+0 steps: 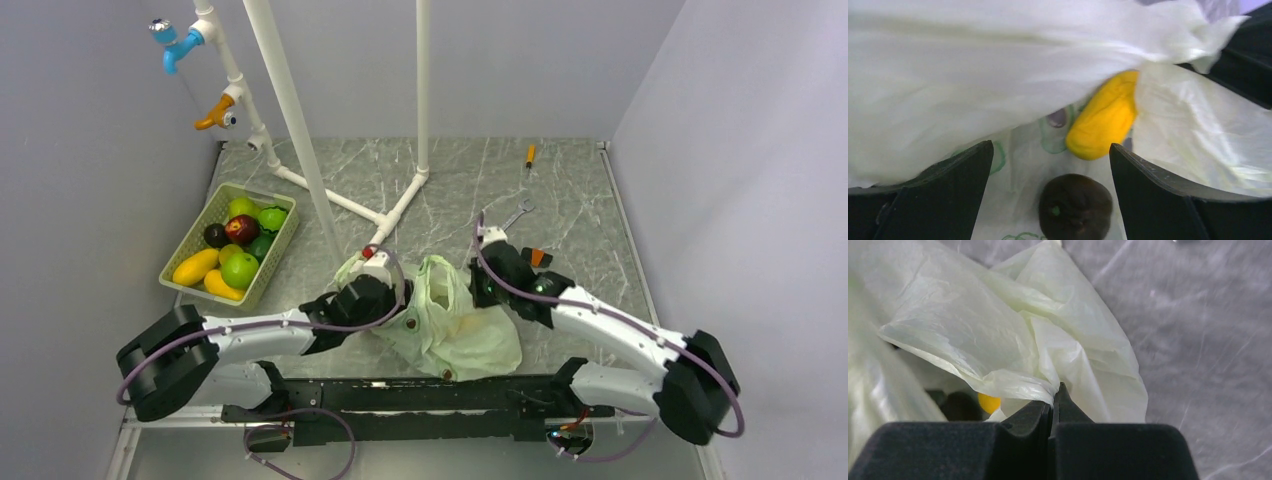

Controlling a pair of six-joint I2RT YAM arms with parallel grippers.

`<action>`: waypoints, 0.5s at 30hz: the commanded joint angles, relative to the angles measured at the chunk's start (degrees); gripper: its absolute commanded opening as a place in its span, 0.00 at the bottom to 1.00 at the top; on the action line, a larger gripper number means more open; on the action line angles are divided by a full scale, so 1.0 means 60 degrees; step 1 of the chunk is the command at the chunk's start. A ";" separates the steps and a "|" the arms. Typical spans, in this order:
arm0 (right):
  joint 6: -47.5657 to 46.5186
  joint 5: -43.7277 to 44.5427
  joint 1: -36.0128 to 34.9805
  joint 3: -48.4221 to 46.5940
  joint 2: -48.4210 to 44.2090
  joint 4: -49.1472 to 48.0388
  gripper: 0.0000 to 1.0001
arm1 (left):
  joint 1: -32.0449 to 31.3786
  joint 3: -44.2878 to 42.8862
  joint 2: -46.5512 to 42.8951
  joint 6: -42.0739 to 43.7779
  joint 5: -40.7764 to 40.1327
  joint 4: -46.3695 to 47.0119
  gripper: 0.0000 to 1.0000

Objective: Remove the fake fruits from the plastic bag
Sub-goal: Adjust the plastic bag at the center of the board.

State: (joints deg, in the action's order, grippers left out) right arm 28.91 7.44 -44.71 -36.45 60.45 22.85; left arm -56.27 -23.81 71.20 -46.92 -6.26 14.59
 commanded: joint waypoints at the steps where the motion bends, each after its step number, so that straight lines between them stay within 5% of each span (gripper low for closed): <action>1: -0.1941 0.0158 0.0550 -0.1803 0.1349 -0.0935 0.00 | 0.0372 -0.1126 0.0345 0.0710 0.0562 -0.0121 0.93; 7: -0.2623 -0.0501 0.0610 -0.2887 0.1448 -0.0378 0.00 | 0.0465 -0.1402 0.1064 0.0594 0.0947 0.0329 0.92; 15: -0.0991 -0.2039 0.0597 -0.0562 -0.0579 -0.0424 0.00 | 0.0234 -0.1383 0.1738 0.0586 0.1215 0.0641 0.90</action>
State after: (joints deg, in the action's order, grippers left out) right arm 18.11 0.84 -41.17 -46.65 62.35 20.34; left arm -53.65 -31.29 80.47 -44.21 -0.23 15.46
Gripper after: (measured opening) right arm 0.009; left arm 0.916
